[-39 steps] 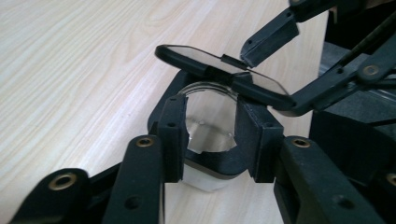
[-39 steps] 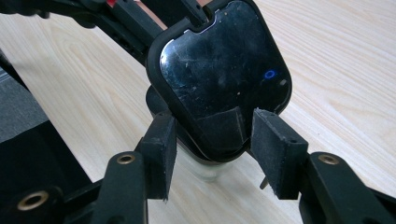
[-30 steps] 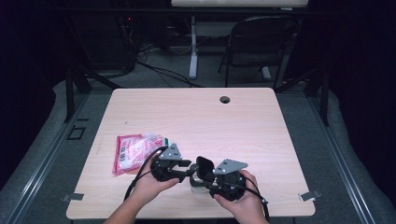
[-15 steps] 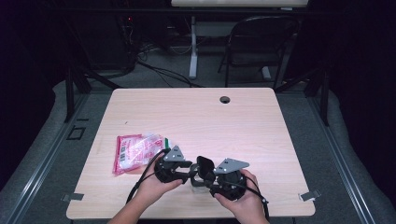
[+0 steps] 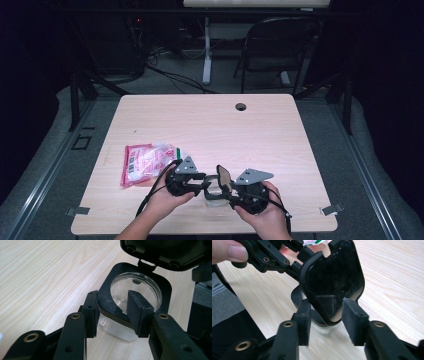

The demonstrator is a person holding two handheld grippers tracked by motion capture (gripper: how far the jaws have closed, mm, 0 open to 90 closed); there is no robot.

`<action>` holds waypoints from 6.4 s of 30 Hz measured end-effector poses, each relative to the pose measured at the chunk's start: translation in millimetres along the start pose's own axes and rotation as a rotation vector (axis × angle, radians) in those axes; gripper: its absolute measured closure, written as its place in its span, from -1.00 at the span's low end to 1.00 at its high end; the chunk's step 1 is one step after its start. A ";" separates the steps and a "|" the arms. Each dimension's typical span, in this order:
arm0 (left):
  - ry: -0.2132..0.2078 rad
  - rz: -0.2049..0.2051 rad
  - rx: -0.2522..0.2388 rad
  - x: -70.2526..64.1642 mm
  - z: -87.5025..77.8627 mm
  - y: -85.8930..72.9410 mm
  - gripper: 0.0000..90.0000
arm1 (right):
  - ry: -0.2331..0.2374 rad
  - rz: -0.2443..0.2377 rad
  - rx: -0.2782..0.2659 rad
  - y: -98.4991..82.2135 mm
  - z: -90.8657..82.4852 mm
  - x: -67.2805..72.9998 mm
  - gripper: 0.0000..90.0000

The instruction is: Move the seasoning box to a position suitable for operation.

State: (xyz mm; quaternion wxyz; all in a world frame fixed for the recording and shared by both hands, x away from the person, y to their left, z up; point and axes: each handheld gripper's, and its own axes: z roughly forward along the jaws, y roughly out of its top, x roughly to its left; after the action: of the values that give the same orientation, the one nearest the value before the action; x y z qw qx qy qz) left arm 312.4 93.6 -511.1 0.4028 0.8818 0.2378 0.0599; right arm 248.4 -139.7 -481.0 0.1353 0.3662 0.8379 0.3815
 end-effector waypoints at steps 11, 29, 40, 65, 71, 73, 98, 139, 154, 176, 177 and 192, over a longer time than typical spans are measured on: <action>-0.003 0.009 0.013 0.4 0.1 1.8 0.39 | -0.016 0.040 -0.003 -6.3 -16.4 -12.3 0.45; -0.009 0.009 -0.002 1.3 -0.1 0.6 0.42 | -0.033 0.036 0.001 -7.8 -13.2 -10.5 0.30; -0.003 -0.021 -0.019 7.0 -5.4 -0.4 0.34 | -0.045 0.048 0.009 -11.9 -3.5 -12.5 0.27; -0.007 0.002 -0.018 4.5 9.5 0.1 0.36 | -0.023 0.097 0.117 -38.9 24.6 -32.2 0.50; -0.007 0.013 -0.016 2.6 9.3 -0.4 0.39 | -0.022 0.124 0.114 -47.9 36.0 -40.1 0.65; -0.007 0.011 -0.019 2.7 8.9 -1.1 0.39 | -0.030 0.107 0.112 -48.3 37.6 -39.9 0.73; -0.006 -0.022 -0.048 -10.1 -6.9 -15.1 0.30 | 0.026 0.143 0.051 -26.2 58.9 -49.7 0.73; 0.007 -0.047 -0.053 -4.2 -21.2 -20.4 0.68 | 0.037 0.086 -0.017 -0.5 27.1 -42.4 0.90; -0.012 -0.060 -0.065 -13.7 -22.9 -25.5 0.68 | 0.090 0.138 -0.040 10.2 44.0 -50.4 0.85; -0.018 -0.054 -0.070 -17.9 -20.2 -24.9 0.67 | 0.105 0.192 -0.110 12.6 41.8 -55.8 0.60; -0.017 -0.053 -0.070 -17.9 -20.2 -24.8 0.67 | 0.103 0.192 -0.113 12.4 42.0 -56.2 0.59; -0.020 -0.046 -0.077 -16.8 -20.0 -25.2 0.59 | 0.082 0.180 -0.092 12.1 41.9 -56.1 0.43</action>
State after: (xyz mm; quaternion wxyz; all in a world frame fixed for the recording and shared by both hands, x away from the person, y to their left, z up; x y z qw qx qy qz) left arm 282.3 113.6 -514.9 0.4400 0.8606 0.2514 0.0512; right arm 314.8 -151.9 -503.1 0.0828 0.4176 0.7879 0.4450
